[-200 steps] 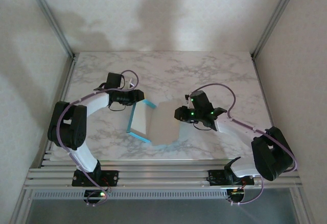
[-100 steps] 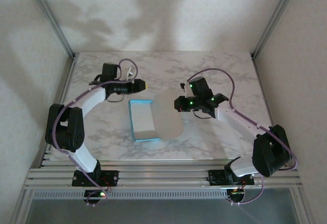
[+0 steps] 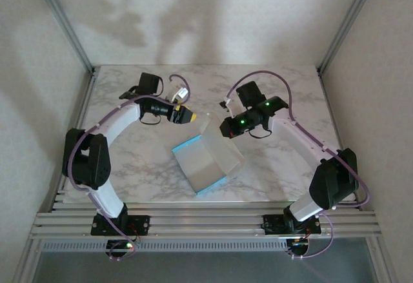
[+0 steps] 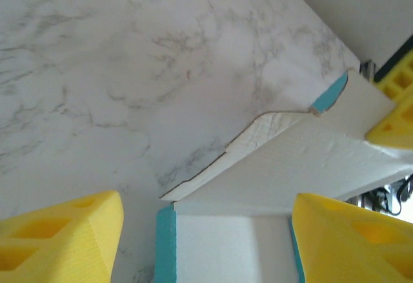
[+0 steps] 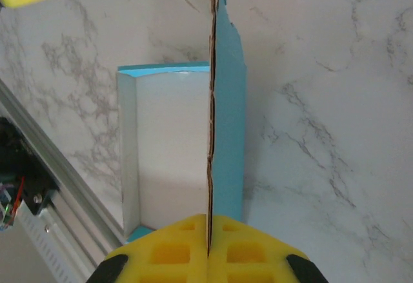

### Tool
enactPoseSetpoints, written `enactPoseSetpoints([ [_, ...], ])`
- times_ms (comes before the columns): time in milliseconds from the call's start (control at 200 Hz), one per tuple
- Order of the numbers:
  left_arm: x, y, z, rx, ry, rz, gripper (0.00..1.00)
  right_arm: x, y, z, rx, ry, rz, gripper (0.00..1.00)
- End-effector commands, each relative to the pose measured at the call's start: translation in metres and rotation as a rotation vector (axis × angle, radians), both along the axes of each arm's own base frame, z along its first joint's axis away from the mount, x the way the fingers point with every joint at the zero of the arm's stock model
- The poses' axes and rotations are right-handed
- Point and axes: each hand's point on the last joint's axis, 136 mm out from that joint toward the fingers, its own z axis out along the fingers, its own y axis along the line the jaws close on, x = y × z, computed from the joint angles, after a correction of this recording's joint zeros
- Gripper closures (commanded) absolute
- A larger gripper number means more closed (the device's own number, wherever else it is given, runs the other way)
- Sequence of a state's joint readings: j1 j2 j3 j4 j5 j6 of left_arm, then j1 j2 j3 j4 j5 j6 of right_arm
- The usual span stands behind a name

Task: Fold the paper box

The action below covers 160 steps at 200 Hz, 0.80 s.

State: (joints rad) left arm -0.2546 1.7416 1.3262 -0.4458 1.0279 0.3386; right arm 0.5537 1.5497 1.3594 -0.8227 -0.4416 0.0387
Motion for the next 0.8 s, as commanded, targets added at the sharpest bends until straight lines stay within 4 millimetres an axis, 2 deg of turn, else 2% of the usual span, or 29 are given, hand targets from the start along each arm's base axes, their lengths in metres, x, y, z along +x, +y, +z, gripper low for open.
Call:
enactPoseSetpoints([
  [0, -0.015, -0.019, 0.017, -0.040, -0.099, -0.144, 0.32, -0.007, -0.001, 0.007, -0.002, 0.023, 0.074, 1.00],
  [180, -0.015, -0.034, 0.022, -0.072, -0.112, -0.186, 0.35, -0.007, 0.002, 0.007, 0.008, 0.039, 0.100, 1.00],
  [621, -0.015, -0.059, -0.002, -0.013, -0.088, -0.245, 0.36, -0.003, 0.008, 0.007, 0.023, 0.054, 0.139, 1.00],
  [796, -0.020, -0.057, -0.014, 0.024, -0.051, -0.251, 0.46, 0.002, 0.005, 0.003, 0.001, 0.047, 0.124, 1.00],
])
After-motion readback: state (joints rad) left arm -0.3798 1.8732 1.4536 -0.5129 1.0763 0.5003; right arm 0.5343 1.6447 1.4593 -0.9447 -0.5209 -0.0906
